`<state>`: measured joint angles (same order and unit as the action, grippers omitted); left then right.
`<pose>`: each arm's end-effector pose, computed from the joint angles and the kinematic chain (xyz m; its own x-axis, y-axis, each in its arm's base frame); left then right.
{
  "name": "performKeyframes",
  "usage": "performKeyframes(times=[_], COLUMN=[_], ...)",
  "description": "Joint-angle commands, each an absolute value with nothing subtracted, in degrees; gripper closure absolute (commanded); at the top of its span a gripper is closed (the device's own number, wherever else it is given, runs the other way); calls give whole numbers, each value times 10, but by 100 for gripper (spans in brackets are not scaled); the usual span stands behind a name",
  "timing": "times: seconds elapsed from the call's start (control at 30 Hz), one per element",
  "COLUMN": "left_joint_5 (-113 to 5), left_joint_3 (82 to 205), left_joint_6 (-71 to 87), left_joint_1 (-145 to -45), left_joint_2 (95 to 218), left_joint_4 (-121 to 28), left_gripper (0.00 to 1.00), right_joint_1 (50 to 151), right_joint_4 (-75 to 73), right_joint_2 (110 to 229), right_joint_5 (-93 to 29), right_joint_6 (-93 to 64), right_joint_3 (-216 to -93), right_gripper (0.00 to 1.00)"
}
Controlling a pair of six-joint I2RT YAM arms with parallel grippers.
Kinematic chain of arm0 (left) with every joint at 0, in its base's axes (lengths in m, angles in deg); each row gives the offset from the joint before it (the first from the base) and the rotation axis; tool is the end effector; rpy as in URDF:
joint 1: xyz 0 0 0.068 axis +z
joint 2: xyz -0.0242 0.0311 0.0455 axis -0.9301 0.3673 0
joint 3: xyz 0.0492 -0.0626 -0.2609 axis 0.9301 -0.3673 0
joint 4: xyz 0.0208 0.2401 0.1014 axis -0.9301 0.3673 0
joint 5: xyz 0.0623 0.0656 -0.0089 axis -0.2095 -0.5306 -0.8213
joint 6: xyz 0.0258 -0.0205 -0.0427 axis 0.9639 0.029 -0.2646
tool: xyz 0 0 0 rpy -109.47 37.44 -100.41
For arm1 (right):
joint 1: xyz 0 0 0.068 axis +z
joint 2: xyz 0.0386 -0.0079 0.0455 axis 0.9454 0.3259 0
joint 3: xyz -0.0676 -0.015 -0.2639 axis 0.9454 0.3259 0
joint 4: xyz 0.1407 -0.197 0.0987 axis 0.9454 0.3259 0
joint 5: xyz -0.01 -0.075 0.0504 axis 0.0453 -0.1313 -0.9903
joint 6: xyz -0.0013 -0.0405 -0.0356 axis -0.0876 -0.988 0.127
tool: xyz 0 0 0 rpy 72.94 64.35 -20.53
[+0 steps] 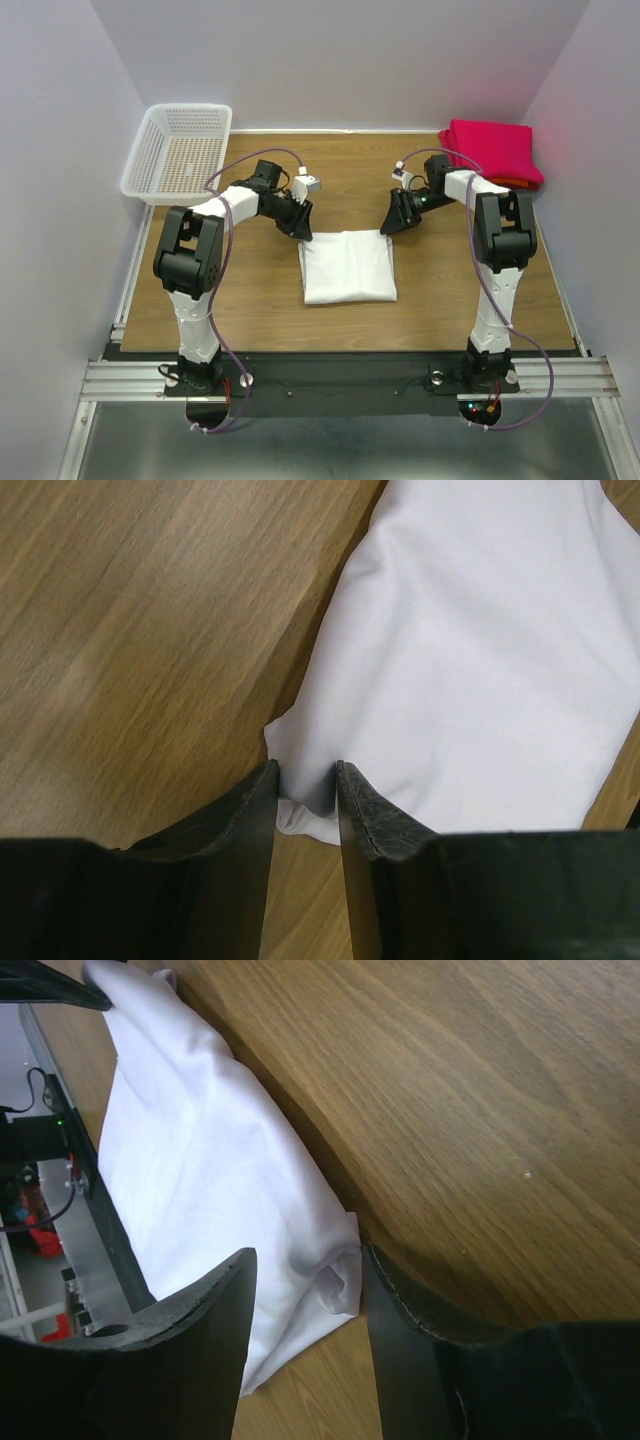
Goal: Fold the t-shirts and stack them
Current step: Fold the tshirt
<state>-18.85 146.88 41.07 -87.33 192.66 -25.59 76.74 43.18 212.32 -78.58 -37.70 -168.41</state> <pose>0.3776 -0.1549 0.1828 -0.4941 0.4531 -0.7420 0.8524 0.4204 -0.3109 0.4163 0.0712 0.1496 -0.8785 -0.2515 -0.4062 -0.4771 0.5094 0.7162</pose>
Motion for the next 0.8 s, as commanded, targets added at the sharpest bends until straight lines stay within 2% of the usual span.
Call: performKeyframes(times=[0.0,0.2,0.3,0.33,0.4,0.5,0.77], left_joint_5=[-167,-164,-165,-166,-166,-166,-191], left_joint_3=[1473,1472,1471,1472,1473,1476,1488], left_joint_6=[409,408,408,408,407,415,426], left_joint_1=[-869,-865,-862,-861,-859,-857,-857], left_joint_2=[1910,1912,1910,1907,1901,1876,1880], left_joint_4=[-252,-252,-252,-252,-250,-238,-224], left_gripper=[61,64,71,78,84,100,100], right_joint_1=[776,777,777,776,776,777,776], right_joint_4=[418,417,416,416,416,416,398], right_joint_2=[2124,2125,2119,2115,2100,2064,2019], right_joint_5=[-833,-823,-813,-804,-794,-771,-692], right_joint_6=[-371,-371,-373,-373,-368,-358,-337], right_joint_3=[-1686,-1681,-1676,-1675,-1674,-1672,-1641], right_gripper=[50,58,75,89,99,99,100])
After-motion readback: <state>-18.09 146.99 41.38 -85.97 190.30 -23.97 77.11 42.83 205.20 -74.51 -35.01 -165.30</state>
